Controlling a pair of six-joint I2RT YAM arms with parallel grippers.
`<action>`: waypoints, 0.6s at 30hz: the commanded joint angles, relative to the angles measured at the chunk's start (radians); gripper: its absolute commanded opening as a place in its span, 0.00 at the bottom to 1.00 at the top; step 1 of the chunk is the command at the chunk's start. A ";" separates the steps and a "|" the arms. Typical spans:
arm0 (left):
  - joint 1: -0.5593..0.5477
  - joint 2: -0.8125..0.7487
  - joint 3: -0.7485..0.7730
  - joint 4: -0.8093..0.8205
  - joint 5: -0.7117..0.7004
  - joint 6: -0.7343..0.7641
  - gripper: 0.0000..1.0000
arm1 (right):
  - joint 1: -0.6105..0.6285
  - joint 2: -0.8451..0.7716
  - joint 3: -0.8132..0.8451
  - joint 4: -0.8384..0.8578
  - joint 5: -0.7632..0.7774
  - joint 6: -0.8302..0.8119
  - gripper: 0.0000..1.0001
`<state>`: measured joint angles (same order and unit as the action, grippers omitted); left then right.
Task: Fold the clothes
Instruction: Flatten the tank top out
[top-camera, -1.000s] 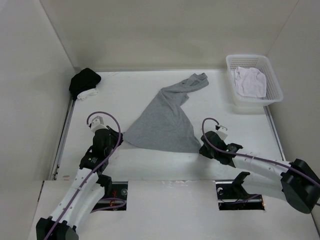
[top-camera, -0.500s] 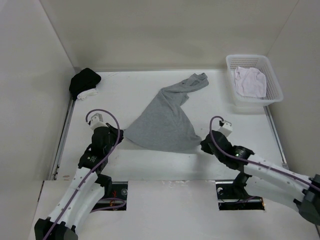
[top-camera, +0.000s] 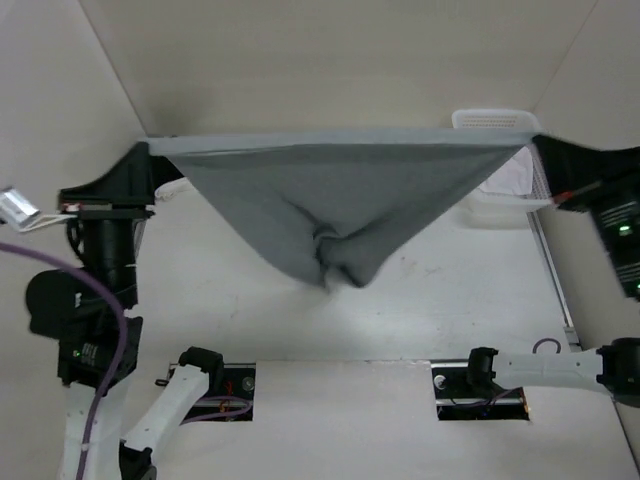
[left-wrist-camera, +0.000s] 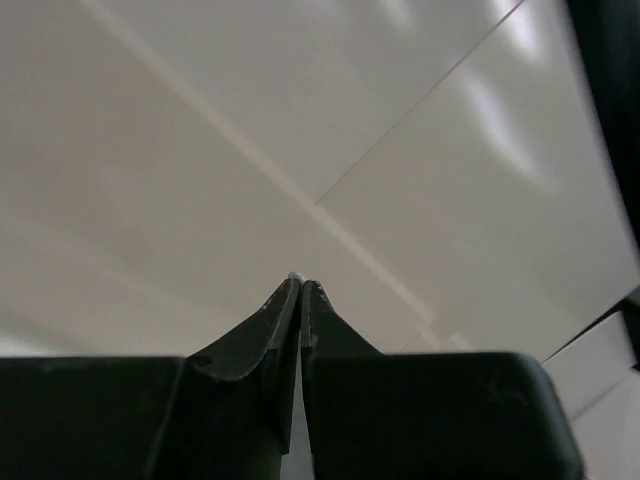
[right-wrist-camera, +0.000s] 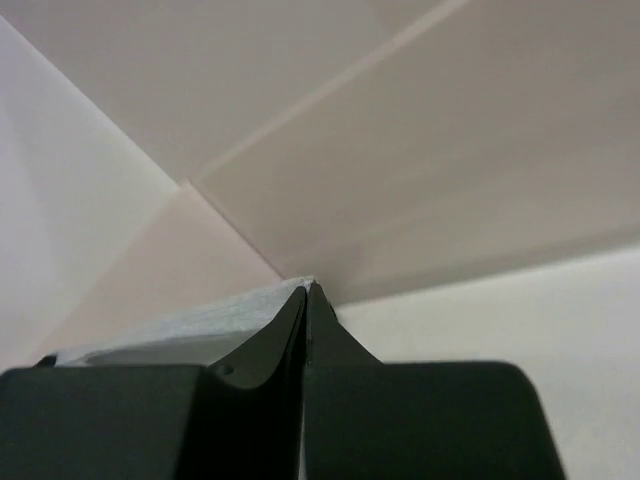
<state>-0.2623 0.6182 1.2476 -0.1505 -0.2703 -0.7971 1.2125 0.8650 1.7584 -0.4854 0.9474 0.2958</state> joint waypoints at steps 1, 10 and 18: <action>-0.007 0.098 0.179 0.072 -0.026 0.053 0.01 | 0.093 0.130 0.231 0.151 0.122 -0.424 0.00; -0.016 0.230 0.299 0.063 -0.047 0.133 0.02 | 0.019 0.281 0.262 0.469 0.056 -0.742 0.00; 0.048 0.414 0.035 0.183 -0.057 0.090 0.02 | -0.552 0.419 0.035 0.291 -0.411 -0.206 0.00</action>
<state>-0.2375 0.9268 1.3308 -0.0250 -0.3172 -0.7040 0.7956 1.2278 1.8217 -0.1356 0.7639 -0.1371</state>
